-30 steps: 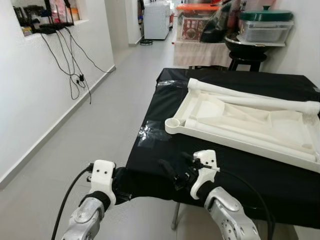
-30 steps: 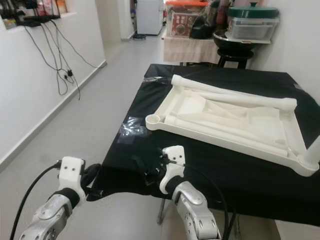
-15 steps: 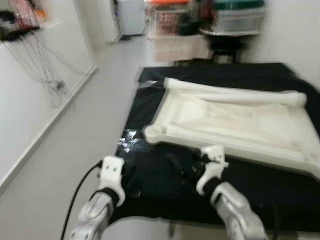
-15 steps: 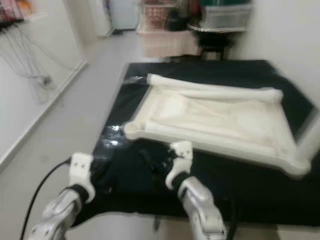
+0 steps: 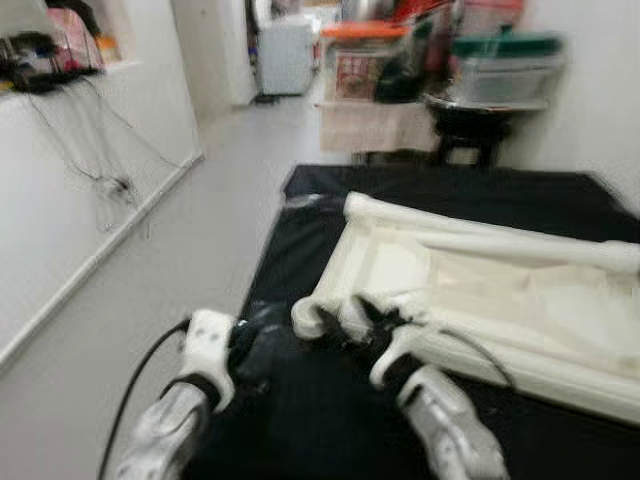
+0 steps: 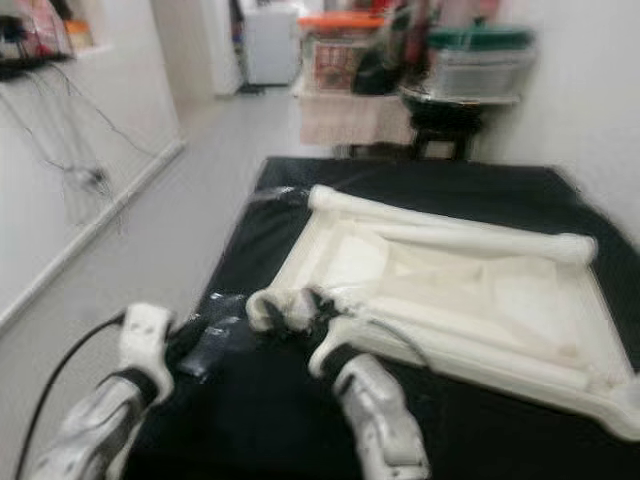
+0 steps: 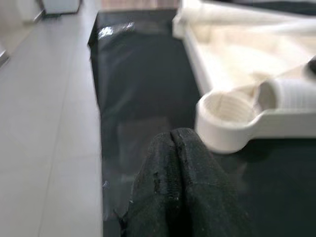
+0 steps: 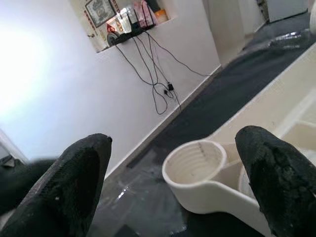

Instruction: Building children table

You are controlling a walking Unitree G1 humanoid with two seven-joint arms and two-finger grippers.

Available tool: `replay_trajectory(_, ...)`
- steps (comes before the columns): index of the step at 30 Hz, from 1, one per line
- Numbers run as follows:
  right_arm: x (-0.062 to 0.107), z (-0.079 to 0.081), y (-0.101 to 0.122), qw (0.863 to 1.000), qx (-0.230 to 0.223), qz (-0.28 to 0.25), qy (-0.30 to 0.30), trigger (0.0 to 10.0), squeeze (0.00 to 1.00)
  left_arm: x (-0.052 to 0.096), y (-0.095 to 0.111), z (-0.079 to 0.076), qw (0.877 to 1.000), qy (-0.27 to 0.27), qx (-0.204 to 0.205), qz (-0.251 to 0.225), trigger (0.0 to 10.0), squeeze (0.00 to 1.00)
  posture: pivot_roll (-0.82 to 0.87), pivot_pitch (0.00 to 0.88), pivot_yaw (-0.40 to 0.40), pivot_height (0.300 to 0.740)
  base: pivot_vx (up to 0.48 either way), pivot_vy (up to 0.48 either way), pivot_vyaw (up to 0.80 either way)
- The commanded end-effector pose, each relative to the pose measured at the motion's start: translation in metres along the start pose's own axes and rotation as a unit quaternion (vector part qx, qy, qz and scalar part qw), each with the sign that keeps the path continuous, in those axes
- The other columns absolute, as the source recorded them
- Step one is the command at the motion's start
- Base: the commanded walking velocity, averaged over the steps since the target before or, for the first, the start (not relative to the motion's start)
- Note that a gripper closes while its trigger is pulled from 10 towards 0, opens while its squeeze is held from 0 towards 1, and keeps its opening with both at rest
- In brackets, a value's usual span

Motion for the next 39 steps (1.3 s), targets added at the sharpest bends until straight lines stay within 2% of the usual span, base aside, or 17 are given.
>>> replay_trajectory(1, 0.003, -0.002, -0.002, 1.0, -0.009, 0.0, -0.004, 10.0, 0.0, -0.002, 0.001, -0.007, 1.0, -0.024, 0.001, 0.01, 10.0, 0.0, 0.0, 0.0, 0.027, 0.74, 0.0, 0.0, 0.0)
replay_trajectory(5, 0.004, -0.004, 0.0, 1.0, -0.009, -0.004, -0.002, 10.0, 0.0, -0.001, 0.002, -0.008, 0.998, -0.052, -0.009, 0.032, 10.0, 0.0, 0.01, 0.0, 0.024, 0.74, 0.0, 0.0, 0.0)
replay_trajectory(6, 0.004, -0.006, 0.002, 1.0, 0.001, -0.008, -0.003, 10.0, 0.0, 0.0, 0.002, -0.009, 0.996, -0.073, -0.007, 0.043, 10.0, 0.25, 0.01, 0.0, 0.023, 0.74, 0.0, 0.0, 0.0)
replay_trajectory(7, 0.004, -0.006, 0.002, 1.0, 0.001, -0.008, -0.003, 10.0, 0.0, 0.0, 0.002, -0.009, 0.996, -0.073, -0.007, 0.043, 10.0, 0.25, 0.01, 0.0, 0.023, 0.74, 0.0, 0.0, 0.0)
replay_trajectory(8, 0.004, -0.008, 0.004, 1.0, 0.01, -0.012, -0.006, 10.0, 0.0, 0.002, 0.003, -0.011, 0.995, -0.089, -0.005, 0.049, 10.0, 0.47, 0.01, 0.0, 0.023, 0.74, 0.0, 0.0, 0.0)
replay_trajectory(9, 0.004, -0.014, 0.01, 1.0, 0.022, -0.017, -0.013, 10.0, 0.0, 0.004, 0.007, -0.012, 0.992, -0.113, -0.004, 0.051, 10.0, 1.0, 0.0, 0.0, 0.023, 0.74, 0.0, 0.0, 0.0)
replay_trajectory(11, 0.004, -0.025, 0.021, 0.999, 0.034, -0.028, -0.027, 10.0, 0.0, 0.004, 0.015, -0.012, 0.989, -0.138, 0.0, 0.049, 10.0, 1.0, -0.01, 0.0, 0.03, 0.74, 0.0, 0.0, 0.0)
replay_trajectory(13, 0.005, -0.028, 0.024, 0.998, 0.035, -0.033, -0.03, 10.0, 0.0, 0.004, 0.017, -0.011, 0.989, -0.142, 0.0, 0.048, 10.0, 1.0, -0.01, 0.0, 0.03, 0.74, 0.0, 0.0, 0.0)
replay_trajectory(19, 0.005, -0.027, 0.03, 0.999, 0.03, -0.039, -0.015, 10.0, 0.0, 0.002, 0.021, -0.011, 0.988, -0.146, 0.005, 0.045, 10.0, 1.0, -0.01, 0.0, 0.03, 0.74, 0.0, 0.0, -0.63)
replay_trajectory(24, 0.007, -0.012, 0.039, 0.997, 0.042, -0.054, 0.047, 10.0, 0.0, -0.009, 0.03, -0.009, 0.989, -0.146, 0.026, 0.03, 10.0, 1.0, -0.02, 0.0, 0.045, 0.74, 0.0, 0.0, -0.8)
replay_trajectory(25, 0.006, -0.009, 0.041, 0.995, 0.048, -0.056, 0.062, 10.0, 0.0, -0.016, 0.031, -0.005, 0.987, -0.15, 0.044, 0.034, 10.0, 1.0, 0.0, 0.0, 0.036, 0.74, 0.0, 0.0, -0.8)
replay_trajectory(28, 0.005, -0.008, 0.041, 0.995, 0.049, -0.056, 0.066, 10.0, 0.0, -0.019, 0.031, -0.003, 0.987, -0.151, 0.047, 0.039, 10.0, 1.0, 0.0, 0.0, 0.036, 0.74, 0.0, 0.0, -0.8)
replay_trajectory(34, 0.001, -0.004, 0.045, 0.994, 0.055, -0.06, 0.076, 10.0, 0.0, -0.044, 0.045, -0.008, 0.979, -0.185, 0.04, 0.07, 10.0, 1.0, -0.03, 0.0, 0.045, 0.74, 0.0, 0.0, -0.8)
replay_trajectory(35, 0.002, -0.003, 0.045, 0.994, 0.056, -0.06, 0.077, 10.0, 0.0, -0.048, 0.046, -0.01, 0.979, -0.185, 0.037, 0.074, 10.0, 0.88, -0.03, 0.0, 0.045, 0.74, 0.0, 0.0, -0.8)
replay_trajectory(36, 0.002, -0.003, 0.045, 0.994, 0.056, -0.06, 0.077, 10.0, 0.0, -0.048, 0.046, -0.01, 0.979, -0.185, 0.037, 0.074, 10.0, 0.88, -0.03, 0.0, 0.045, 0.74, 0.0, 0.0, -0.8)
replay_trajectory(37, 0.002, -0.003, 0.045, 0.993, 0.059, -0.058, 0.08, 10.0, 0.0, -0.051, 0.046, -0.008, 0.981, -0.174, 0.033, 0.077, 10.0, 0.0, -0.03, 0.0, 0.049, 0.74, 0.0, 0.0, -0.8)
replay_trajectory(39, 0.004, -0.002, 0.045, 0.993, 0.063, -0.056, 0.083, 10.0, 0.0, -0.058, 0.044, -0.002, 0.986, -0.142, 0.022, 0.089, 10.0, 0.0, -0.04, 0.0, 0.053, 0.74, 0.0, 0.0, -0.8)
Point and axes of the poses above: a point about 5 cm out from each wrist's last joint towards the gripper, its own x axis pointing back from the gripper into the wrist, its own y axis along the axis of the wrist's last joint, z = x × y, the point moved 1 cm from there along -x, pointing out of the wrist towards the gripper, and after that the axes turned 12 degrees about x, right-handed, at the moved point
